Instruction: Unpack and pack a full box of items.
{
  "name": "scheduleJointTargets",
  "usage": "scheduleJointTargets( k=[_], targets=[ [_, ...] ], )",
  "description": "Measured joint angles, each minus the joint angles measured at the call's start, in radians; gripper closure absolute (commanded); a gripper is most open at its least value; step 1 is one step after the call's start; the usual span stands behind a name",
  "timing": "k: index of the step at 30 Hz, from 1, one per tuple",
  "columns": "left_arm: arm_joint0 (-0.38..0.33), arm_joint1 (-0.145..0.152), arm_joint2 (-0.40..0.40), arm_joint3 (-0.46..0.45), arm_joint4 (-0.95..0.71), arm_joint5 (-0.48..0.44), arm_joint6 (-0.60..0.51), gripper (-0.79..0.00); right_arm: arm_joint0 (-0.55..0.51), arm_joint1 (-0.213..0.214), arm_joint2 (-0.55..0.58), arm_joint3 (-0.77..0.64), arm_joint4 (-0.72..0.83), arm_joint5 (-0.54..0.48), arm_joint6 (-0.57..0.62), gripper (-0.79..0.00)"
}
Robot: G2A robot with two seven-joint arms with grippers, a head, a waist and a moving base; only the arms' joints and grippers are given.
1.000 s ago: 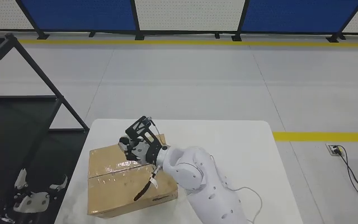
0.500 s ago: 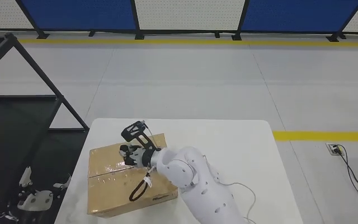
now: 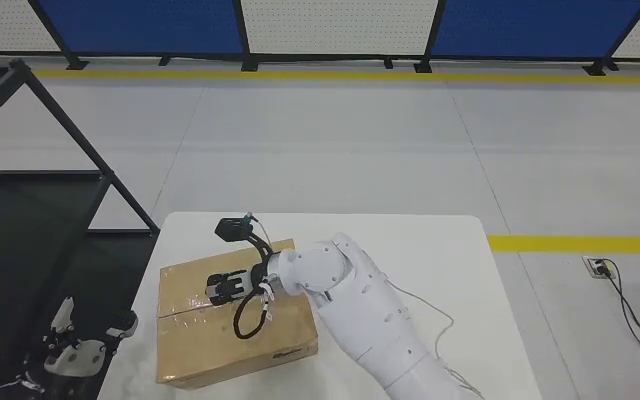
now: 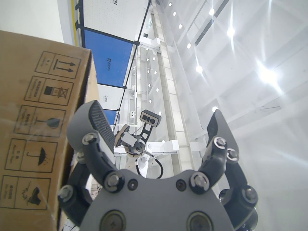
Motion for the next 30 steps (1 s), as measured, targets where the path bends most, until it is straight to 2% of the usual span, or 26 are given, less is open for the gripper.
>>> scheduleJointTargets(
  k=[3,12,22,30],
  targets=[
    [-0.038,-0.002,0.036,0.036,0.078,-0.009,0.068,-0.785,-0.017,0.000,-0.008,-0.010,0.001,-0.001,-0.011,0.000],
    [-0.102,-0.006,0.129,0.072,0.190,0.009,0.080,-0.785,-0.033,-0.002,-0.034,-0.008,0.030,0.030,-0.003,0.000],
    [-0.146,-0.011,0.183,0.063,0.223,0.024,0.091,-0.785,-0.029,0.003,-0.041,0.001,0.010,0.114,-0.052,0.000],
    [-0.194,-0.016,0.231,0.051,0.230,0.051,0.102,-0.785,-0.047,0.025,-0.025,-0.067,-0.039,0.197,-0.012,0.000]
  ],
)
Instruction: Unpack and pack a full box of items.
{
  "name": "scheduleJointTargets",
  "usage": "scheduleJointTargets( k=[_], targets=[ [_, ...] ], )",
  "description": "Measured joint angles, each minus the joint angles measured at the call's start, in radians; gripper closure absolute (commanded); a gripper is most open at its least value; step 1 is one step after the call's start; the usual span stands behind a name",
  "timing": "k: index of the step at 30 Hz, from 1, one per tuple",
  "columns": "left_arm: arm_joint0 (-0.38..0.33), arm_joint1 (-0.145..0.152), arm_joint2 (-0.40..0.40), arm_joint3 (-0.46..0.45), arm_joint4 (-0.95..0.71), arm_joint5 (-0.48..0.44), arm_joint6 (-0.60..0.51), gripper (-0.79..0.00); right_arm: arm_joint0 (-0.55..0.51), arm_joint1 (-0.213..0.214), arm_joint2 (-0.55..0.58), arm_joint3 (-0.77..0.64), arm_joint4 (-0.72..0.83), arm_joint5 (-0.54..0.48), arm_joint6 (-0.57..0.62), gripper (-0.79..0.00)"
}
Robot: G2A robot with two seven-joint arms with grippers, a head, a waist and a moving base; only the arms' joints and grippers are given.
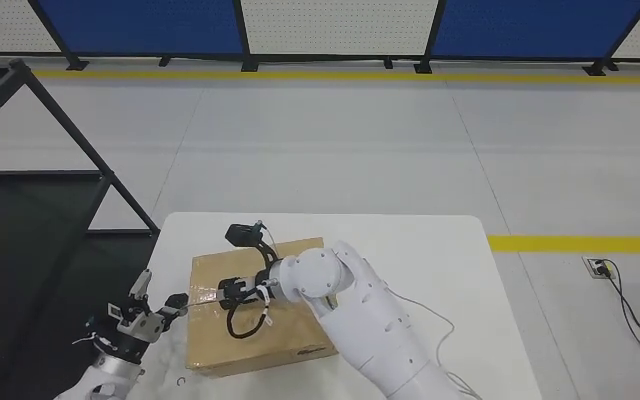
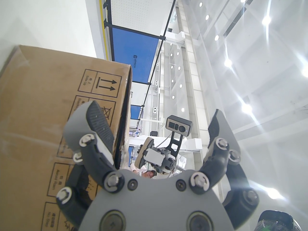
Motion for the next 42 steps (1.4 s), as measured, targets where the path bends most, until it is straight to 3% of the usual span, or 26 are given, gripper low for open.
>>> scheduleJointTargets(
  k=[8,28,42],
  targets=[
    [-0.044,-0.006,0.027,0.018,-0.035,-0.003,0.007,-0.785,-0.050,0.026,0.030,-0.078,-0.036,0.070,0.029,0.000],
    [0.034,-0.008,-0.065,-0.004,-0.140,-0.041,-0.034,-0.785,-0.079,0.049,0.031,-0.113,-0.097,0.225,0.010,0.000],
    [0.020,-0.010,-0.049,-0.027,-0.140,-0.018,-0.074,-0.785,-0.273,0.122,0.160,-0.423,-0.225,0.369,0.069,0.000]
  ],
)
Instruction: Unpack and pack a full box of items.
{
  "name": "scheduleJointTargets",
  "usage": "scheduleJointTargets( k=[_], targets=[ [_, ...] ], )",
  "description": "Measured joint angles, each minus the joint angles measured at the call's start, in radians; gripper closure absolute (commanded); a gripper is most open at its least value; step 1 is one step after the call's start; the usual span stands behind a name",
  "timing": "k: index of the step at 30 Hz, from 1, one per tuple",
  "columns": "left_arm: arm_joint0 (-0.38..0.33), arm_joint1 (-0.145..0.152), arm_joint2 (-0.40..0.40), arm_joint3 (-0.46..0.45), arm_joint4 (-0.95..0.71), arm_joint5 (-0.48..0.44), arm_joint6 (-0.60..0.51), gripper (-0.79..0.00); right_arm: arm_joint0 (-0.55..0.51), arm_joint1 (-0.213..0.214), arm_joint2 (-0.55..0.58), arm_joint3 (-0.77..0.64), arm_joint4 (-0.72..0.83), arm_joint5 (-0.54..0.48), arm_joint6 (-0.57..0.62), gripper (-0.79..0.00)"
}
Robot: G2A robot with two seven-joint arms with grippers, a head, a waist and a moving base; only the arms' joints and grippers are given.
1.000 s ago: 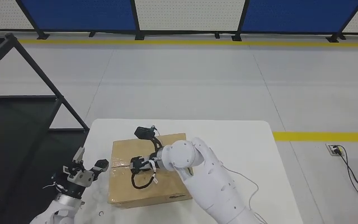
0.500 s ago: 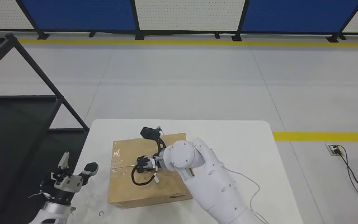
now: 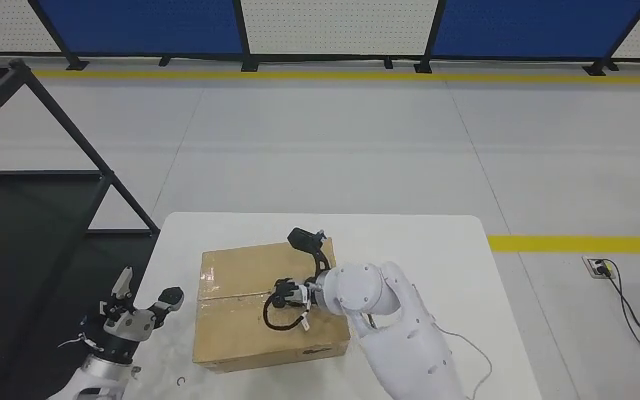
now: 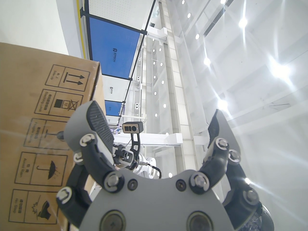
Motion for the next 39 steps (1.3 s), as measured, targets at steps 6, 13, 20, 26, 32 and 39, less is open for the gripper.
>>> scheduleJointTargets(
  k=[6,13,20,26,32,39],
  targets=[
    [-0.007,0.000,0.001,-0.004,-0.003,0.009,-0.010,-0.785,-0.080,0.030,0.071,-0.138,-0.065,0.058,0.027,0.000],
    [-0.013,0.000,-0.004,-0.006,-0.008,0.012,-0.017,-0.785,-0.137,0.054,0.137,-0.227,-0.119,0.117,0.005,0.000],
    [-0.013,-0.001,-0.014,-0.011,-0.022,0.016,-0.020,-0.785,-0.157,0.069,0.172,-0.259,-0.156,0.175,-0.020,0.000],
    [-0.012,-0.001,-0.018,-0.014,-0.023,0.015,-0.019,-0.785,-0.198,0.079,0.200,-0.327,-0.163,0.196,-0.072,0.000],
    [-0.007,-0.001,-0.029,-0.024,-0.029,0.010,-0.018,-0.785,-0.216,0.080,0.175,-0.355,-0.062,0.091,-0.104,0.000],
    [0.020,-0.005,-0.052,-0.052,-0.096,-0.018,-0.046,-0.785,-0.144,0.080,0.137,-0.223,-0.028,0.081,-0.114,0.000]
  ],
)
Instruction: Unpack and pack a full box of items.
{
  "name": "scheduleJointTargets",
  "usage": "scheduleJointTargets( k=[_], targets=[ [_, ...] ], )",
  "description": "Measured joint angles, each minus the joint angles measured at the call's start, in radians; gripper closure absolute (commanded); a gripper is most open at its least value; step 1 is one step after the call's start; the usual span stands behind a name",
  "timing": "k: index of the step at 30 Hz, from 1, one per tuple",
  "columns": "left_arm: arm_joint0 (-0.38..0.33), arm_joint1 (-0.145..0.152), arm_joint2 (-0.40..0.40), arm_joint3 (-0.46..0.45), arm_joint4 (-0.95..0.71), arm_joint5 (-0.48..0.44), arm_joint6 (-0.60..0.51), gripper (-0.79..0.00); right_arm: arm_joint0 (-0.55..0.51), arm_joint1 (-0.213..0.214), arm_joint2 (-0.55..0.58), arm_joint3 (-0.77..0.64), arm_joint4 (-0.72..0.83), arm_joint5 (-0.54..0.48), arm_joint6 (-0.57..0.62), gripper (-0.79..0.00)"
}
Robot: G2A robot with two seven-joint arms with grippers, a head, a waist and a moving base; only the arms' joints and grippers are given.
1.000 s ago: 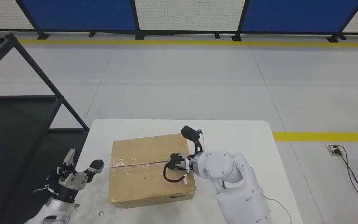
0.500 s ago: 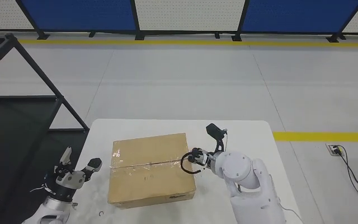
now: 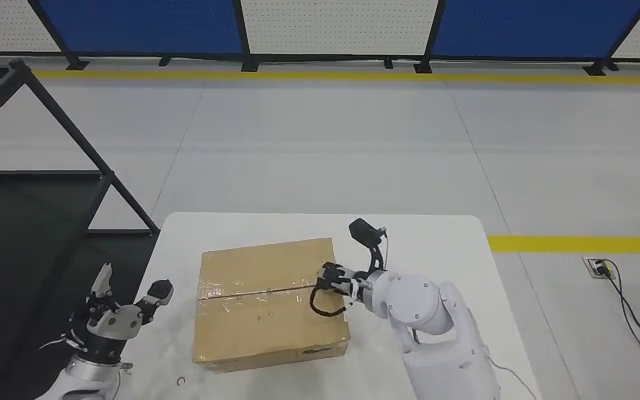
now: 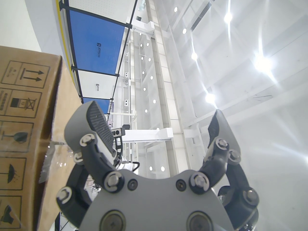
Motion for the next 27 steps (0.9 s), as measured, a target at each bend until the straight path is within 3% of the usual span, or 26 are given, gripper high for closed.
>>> scheduleJointTargets(
  k=[12,18,27],
  targets=[
    [0.026,-0.001,-0.037,-0.017,-0.036,-0.001,-0.013,-0.785,-0.157,0.028,0.067,-0.174,-0.028,0.053,-0.072,0.000],
    [0.036,-0.002,-0.041,-0.019,-0.040,0.013,-0.032,-0.785,-0.161,0.034,0.056,-0.154,-0.044,0.083,-0.092,0.000],
    [0.066,-0.001,-0.030,-0.020,0.000,0.036,-0.070,-0.785,-0.220,0.037,0.057,-0.223,0.011,-0.030,-0.295,0.000]
  ],
)
